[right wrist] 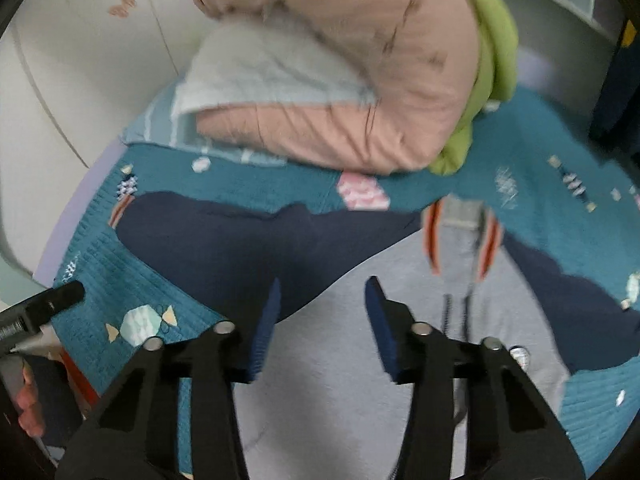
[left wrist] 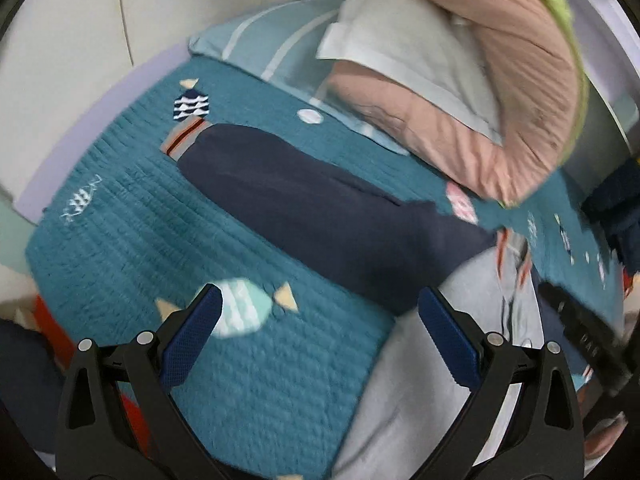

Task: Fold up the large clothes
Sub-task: 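Grasp the striped cuff of one navy sleeve with the left tool while the right tool pins the jacket body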

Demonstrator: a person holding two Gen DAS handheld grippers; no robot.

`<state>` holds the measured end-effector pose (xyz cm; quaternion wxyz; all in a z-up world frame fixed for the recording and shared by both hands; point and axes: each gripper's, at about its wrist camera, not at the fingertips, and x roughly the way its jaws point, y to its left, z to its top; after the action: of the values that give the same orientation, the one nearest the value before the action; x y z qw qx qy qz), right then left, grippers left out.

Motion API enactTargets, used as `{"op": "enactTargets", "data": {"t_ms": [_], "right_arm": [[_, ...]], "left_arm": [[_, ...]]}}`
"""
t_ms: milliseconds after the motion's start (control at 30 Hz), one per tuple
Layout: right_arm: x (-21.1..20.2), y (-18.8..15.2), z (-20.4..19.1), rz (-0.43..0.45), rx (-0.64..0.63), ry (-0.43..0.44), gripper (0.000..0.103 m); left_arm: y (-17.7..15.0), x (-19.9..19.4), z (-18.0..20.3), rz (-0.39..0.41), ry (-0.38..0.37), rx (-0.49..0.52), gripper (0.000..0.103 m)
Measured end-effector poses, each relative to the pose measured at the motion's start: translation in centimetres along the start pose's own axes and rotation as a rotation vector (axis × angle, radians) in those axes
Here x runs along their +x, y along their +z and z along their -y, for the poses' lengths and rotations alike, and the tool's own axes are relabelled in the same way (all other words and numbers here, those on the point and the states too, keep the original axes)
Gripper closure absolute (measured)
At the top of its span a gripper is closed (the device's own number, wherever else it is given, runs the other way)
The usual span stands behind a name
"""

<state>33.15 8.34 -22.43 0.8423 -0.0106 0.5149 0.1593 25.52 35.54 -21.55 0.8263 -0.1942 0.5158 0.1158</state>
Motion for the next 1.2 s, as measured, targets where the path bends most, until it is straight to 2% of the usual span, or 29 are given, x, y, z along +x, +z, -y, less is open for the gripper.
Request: {"op": "enactTargets", "data": {"t_ms": [167, 400, 567, 667, 800, 900, 1000, 1033, 1067, 1100, 1200], "right_arm": [[7.1, 0.2, 0.1, -0.136, 0.027, -0.018, 0.079], [13.5, -0.2, 0.7, -0.219, 0.044, -0.051, 0.083], [17.1, -0.6, 1.1, -0.279, 0.043, -0.059, 0.095], [18.2, -0.7, 1.1, -0.268, 0.018, -0.071, 0.098], [18.9, -0.2, 1.1, -0.277, 0.009, -0.072, 0.099], [19.3, 0.4, 1.8, -0.306, 0.034, -0.041, 0.098], [19.3, 0.7, 3.0, -0.317, 0.07, 0.008, 0.099], [19.3, 0.8, 3.4, -0.317, 0.08, 0.023, 0.1], [19.2, 0.8, 3.8, -0.317, 0.084, 0.031, 0.1], [19.2, 0.9, 4.0, -0.314, 0.087, 0.035, 0.1], [19.2, 0.9, 4.0, -0.302, 0.074, 0.013, 0.1]], "left_arm": [[3.6, 3.3, -4.2, 0.004, 0.046, -0.075, 0.006], [5.9, 7.1, -8.9, -0.026, 0.094, -0.147, 0.006], [7.1, 9.5, -12.1, -0.047, 0.107, -0.206, 0.006], [8.1, 10.8, -13.5, -0.061, 0.09, -0.231, 0.006], [9.5, 12.5, -15.1, -0.082, 0.119, -0.244, 0.006], [10.4, 13.9, -16.3, -0.109, 0.14, -0.279, 0.006], [11.2, 15.8, -17.4, -0.139, 0.123, -0.312, 0.006], [11.3, 16.4, -17.6, -0.152, 0.13, -0.321, 0.011], [11.5, 17.2, -18.0, -0.166, 0.136, -0.335, 0.025], [11.6, 17.7, -18.3, -0.177, 0.135, -0.348, 0.031], [11.8, 19.1, -19.3, -0.178, 0.143, -0.412, 0.031]]}}
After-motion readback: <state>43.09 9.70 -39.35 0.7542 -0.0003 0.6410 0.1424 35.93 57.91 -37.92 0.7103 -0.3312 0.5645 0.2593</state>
